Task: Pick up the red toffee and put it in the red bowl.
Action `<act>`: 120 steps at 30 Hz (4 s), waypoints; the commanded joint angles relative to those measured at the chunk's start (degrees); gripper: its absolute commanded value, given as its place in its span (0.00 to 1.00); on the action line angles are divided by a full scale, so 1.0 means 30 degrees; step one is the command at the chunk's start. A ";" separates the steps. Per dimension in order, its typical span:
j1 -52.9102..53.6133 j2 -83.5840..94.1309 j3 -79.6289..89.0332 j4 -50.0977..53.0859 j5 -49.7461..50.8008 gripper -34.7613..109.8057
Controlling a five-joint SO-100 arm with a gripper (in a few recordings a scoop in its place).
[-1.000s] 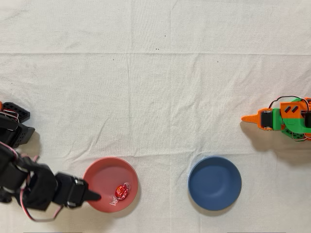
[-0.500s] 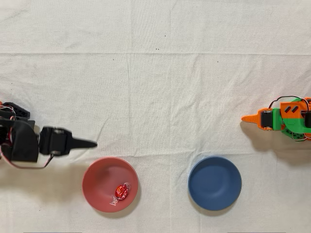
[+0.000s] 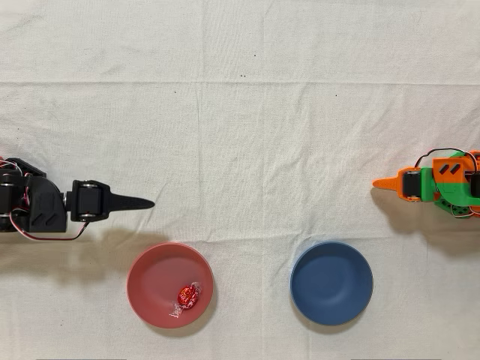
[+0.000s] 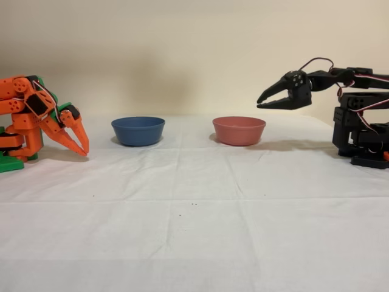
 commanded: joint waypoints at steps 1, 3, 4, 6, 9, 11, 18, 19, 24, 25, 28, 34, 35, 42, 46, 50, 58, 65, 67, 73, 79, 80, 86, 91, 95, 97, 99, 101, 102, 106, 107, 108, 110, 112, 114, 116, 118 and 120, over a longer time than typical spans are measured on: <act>0.0234 0.1230 0.0674 0.0410 -0.0498 0.25; 0.0234 0.1025 0.0967 0.0293 -0.0937 0.25; 0.0234 0.0996 0.1055 -0.0059 -0.0879 0.25; 0.0059 0.1084 0.1289 -0.0352 -0.0645 0.25; -0.0176 0.1406 0.1553 0.0059 -0.0117 0.25; -0.0176 0.1875 0.1904 0.0557 0.0117 0.25; -0.0146 0.2637 0.2344 0.2754 0.1230 0.25; -0.0146 0.2637 0.2344 0.2988 0.1289 0.25; -0.0146 0.2637 0.2344 0.5332 0.1494 0.25; -0.0146 0.2637 0.2344 0.5859 0.1641 0.25; -0.0146 0.2637 0.2344 0.7471 0.1963 0.25; -0.0146 0.2637 0.2344 0.8467 0.2988 0.25; -0.0146 0.2637 0.2344 0.8467 0.2988 0.25; -0.0146 0.2637 0.2344 0.8467 0.3018 0.25; -0.0146 0.2637 0.2344 0.8467 0.3018 0.25; -0.0146 0.2637 0.2344 0.8467 0.3018 0.25; -0.0146 0.2637 0.2344 0.8467 0.3018 0.25; -0.0146 0.2637 0.2344 0.8467 0.3018 0.25; -0.0146 0.2637 0.2344 0.8467 0.3018 0.25; -0.0146 0.2637 0.2344 0.8467 0.3018 0.25; -0.0146 0.2637 0.2344 0.8467 0.3018 0.25; -0.0146 0.2637 0.2344 0.8467 0.3018 0.25; -0.0146 0.2637 0.2344 0.8467 0.3018 0.25; -0.0146 0.2637 0.2344 0.8467 0.3018 0.25; -0.0146 0.2637 0.2344 0.8467 0.3018 0.25; -0.0146 0.2637 0.2344 0.8467 0.3018 0.25; -0.0146 0.2637 0.2344 0.8467 0.3018 0.25; -0.0146 0.2637 0.2344 0.8467 0.3018 0.25; -0.0146 0.2637 0.2344 0.8467 0.3018 0.25; -0.0146 0.2637 0.2344 0.8467 0.3018 0.25; -0.0146 0.2637 0.2344 0.8467 0.3018 0.25; -0.0146 0.2637 0.2344 0.8467 0.3018 0.25; -0.0146 0.2637 0.2344 0.8467 0.3018 0.25; -0.0146 0.2637 0.2344 0.8467 0.3018 0.25; -0.0146 0.2637 0.2344 0.8467 0.3018 0.25; -0.0146 0.2637 0.2344 0.8467 0.3018 0.25; -0.0146 0.2637 0.2344 0.8467 0.3018 0.25; -0.0146 0.2637 0.2344 0.8467 0.3018 0.25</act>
